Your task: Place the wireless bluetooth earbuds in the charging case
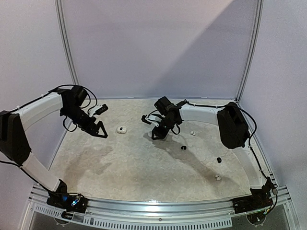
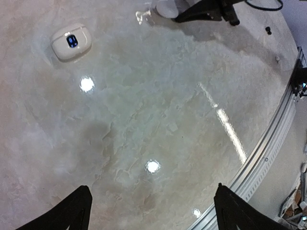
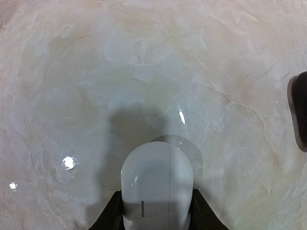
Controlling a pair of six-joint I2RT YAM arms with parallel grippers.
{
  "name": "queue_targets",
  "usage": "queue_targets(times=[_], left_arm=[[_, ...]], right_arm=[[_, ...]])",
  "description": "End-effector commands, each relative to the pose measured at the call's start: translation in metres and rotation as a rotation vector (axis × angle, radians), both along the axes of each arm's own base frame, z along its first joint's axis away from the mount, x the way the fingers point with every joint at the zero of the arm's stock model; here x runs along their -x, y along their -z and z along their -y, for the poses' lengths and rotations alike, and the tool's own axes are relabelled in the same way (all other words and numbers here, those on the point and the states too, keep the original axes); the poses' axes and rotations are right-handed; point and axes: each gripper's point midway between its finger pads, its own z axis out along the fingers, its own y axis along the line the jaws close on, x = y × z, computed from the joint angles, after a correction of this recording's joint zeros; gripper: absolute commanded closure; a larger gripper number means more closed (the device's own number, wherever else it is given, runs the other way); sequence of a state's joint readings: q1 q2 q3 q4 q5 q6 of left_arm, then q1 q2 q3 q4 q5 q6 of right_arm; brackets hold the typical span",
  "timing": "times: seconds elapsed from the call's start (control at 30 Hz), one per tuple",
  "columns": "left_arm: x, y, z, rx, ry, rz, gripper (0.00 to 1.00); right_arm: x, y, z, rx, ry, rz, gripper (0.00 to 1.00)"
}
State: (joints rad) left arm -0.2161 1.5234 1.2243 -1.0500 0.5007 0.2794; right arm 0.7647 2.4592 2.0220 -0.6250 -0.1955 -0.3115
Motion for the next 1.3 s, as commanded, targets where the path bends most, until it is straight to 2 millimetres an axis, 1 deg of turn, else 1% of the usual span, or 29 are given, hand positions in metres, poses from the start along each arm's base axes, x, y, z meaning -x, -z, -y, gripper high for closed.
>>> queue_targets(times=[0.0,0.03,0.07,0.1,0.13,0.17,0.2,0.23,0.27,0.3,0.33,0.37,0.4,0.43,0.53,0.57,0.67,0.77,0.83,0.87,0.93,0.97,1.13,1.27], left_arm=[[-0.017,-0.041,0.004,0.007,0.066,0.119,0.09],[-0.021,-0.052,0.003,-0.005,0.097,0.164,0.1],[-0.025,-0.063,0.003,-0.015,0.129,0.216,0.1],[-0.029,-0.076,0.004,-0.018,0.163,0.273,0.09],[-0.031,-0.092,0.008,0.006,0.204,0.338,0.09],[-0.028,-0.11,0.017,0.062,0.25,0.388,0.08],[-0.022,-0.129,0.029,0.144,0.299,0.429,0.07],[-0.016,-0.148,0.039,0.231,0.336,0.472,0.06],[-0.01,-0.167,0.051,0.324,0.355,0.507,0.04],[-0.008,-0.182,0.06,0.404,0.347,0.537,0.03],[-0.009,-0.195,0.068,0.464,0.318,0.56,0.02],[-0.01,-0.205,0.075,0.512,0.276,0.575,0.02],[-0.01,-0.213,0.083,0.556,0.25,0.599,0.02],[-0.006,-0.217,0.09,0.594,0.225,0.604,0.03],[0.012,-0.247,0.109,0.689,0.218,0.692,0.01],[0.014,-0.254,0.113,0.706,0.198,0.703,0.01],[0.009,-0.265,0.117,0.768,0.114,0.641,0.05],[0.004,-0.262,0.119,0.797,0.061,0.564,0.12],[0.002,-0.259,0.121,0.812,0.049,0.535,0.2],[0.0,-0.255,0.122,0.813,0.042,0.514,0.26],[-0.004,-0.246,0.125,0.803,0.027,0.469,0.41],[-0.005,-0.244,0.127,0.804,0.028,0.454,0.46],[-0.002,-0.252,0.134,0.821,0.068,0.47,0.58],[0.004,-0.253,0.14,0.833,0.109,0.462,0.7]], right_arm=[[-0.011,-0.062,-0.014,-0.092,0.012,0.157,0.8],[-0.016,-0.08,-0.017,-0.12,0.029,0.22,0.82],[-0.018,-0.116,-0.021,-0.18,0.038,0.301,0.84],[-0.017,-0.135,-0.024,-0.216,0.046,0.362,0.85],[-0.016,-0.165,-0.025,-0.27,0.051,0.439,0.85],[-0.009,-0.203,-0.026,-0.329,0.054,0.519,0.85],[-0.007,-0.224,-0.025,-0.354,0.07,0.596,0.86],[0.004,-0.25,-0.027,-0.393,0.064,0.658,0.87],[0.013,-0.266,-0.03,-0.408,0.048,0.721,0.88],[0.023,-0.293,-0.029,-0.44,0.039,0.791,0.89],[0.033,-0.308,-0.03,-0.456,0.032,0.834,0.9],[0.043,-0.316,-0.033,-0.448,0.004,0.877,0.9],[0.052,-0.329,-0.033,-0.453,-0.005,0.916,0.9],[0.061,-0.335,-0.036,-0.439,-0.022,0.948,0.9],[0.083,-0.349,-0.044,-0.398,-0.072,1.031,0.91],[0.09,-0.353,-0.047,-0.395,-0.087,1.049,0.91],[0.108,-0.365,-0.055,-0.399,-0.138,1.099,0.91],[0.117,-0.372,-0.06,-0.407,-0.157,1.119,0.92],[0.124,-0.375,-0.064,-0.413,-0.175,1.126,0.92],[0.126,-0.375,-0.066,-0.416,-0.182,1.128,0.92],[0.13,-0.376,-0.068,-0.413,-0.194,1.134,0.92],[0.131,-0.375,-0.07,-0.41,-0.2,1.134,0.92],[0.134,-0.371,-0.072,-0.401,-0.213,1.124,0.92],[0.135,-0.372,-0.073,-0.41,-0.218,1.123,0.92]])
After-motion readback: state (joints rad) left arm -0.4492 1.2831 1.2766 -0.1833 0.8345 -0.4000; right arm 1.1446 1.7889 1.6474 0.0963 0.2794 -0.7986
